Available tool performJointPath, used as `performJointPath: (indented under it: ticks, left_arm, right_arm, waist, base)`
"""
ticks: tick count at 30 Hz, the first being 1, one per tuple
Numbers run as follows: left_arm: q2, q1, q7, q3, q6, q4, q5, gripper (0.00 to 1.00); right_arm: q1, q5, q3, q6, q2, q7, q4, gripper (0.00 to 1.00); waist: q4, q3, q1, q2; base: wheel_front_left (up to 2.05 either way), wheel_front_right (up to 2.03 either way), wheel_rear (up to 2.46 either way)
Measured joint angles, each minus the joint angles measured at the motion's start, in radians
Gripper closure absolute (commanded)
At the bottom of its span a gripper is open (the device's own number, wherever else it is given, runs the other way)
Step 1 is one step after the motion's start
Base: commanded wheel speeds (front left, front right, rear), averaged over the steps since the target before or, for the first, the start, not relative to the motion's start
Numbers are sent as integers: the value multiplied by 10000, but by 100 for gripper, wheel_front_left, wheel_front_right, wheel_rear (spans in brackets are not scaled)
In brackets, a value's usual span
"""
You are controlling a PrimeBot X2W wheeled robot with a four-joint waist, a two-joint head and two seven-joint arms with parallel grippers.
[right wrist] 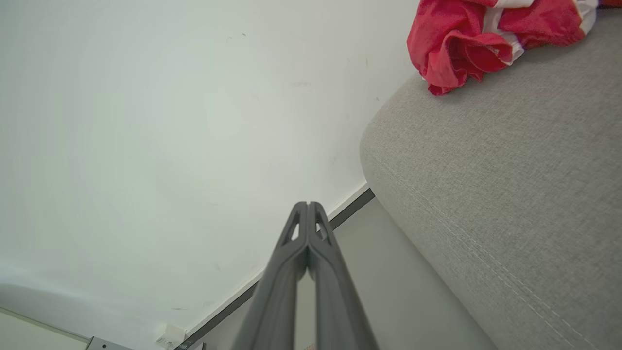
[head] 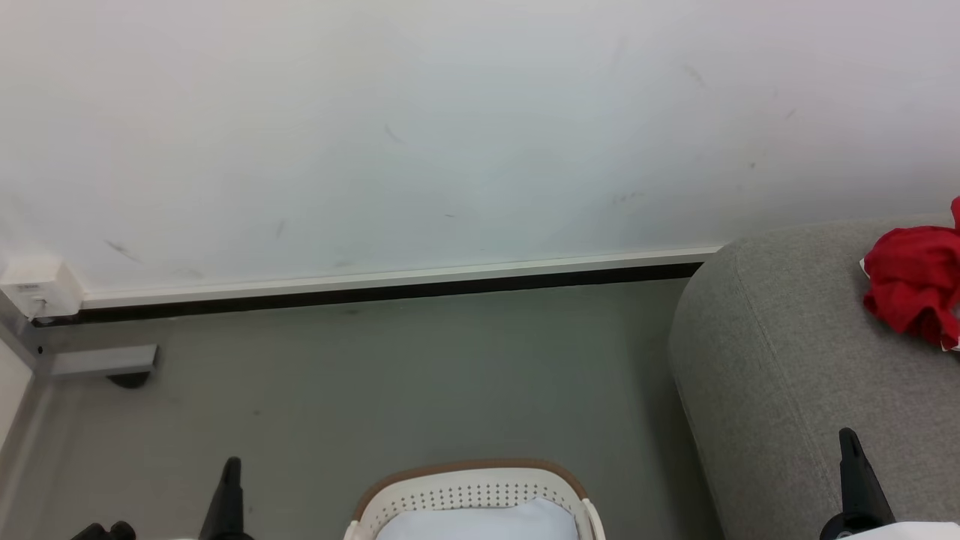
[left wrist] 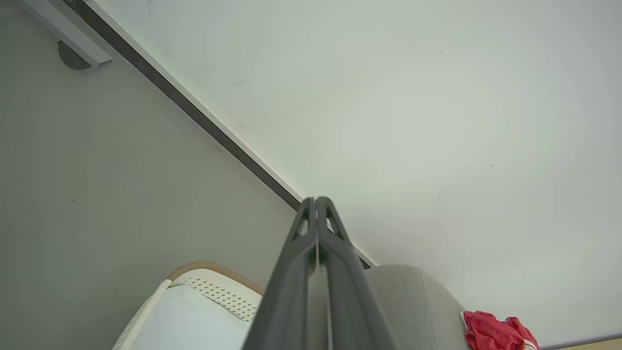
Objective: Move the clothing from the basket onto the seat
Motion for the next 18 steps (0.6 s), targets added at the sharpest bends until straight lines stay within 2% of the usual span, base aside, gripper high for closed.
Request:
performJointPath:
  ticks: [18]
  left_arm:
    - [-42, -308, 535, 171, -199, 73, -2033, 100]
  right_arm:
    - [-202, 2115, -167, 0, 2, 522, -21, 100]
  waist:
    - [108, 36, 0, 0]
  base:
    - [0, 0, 0]
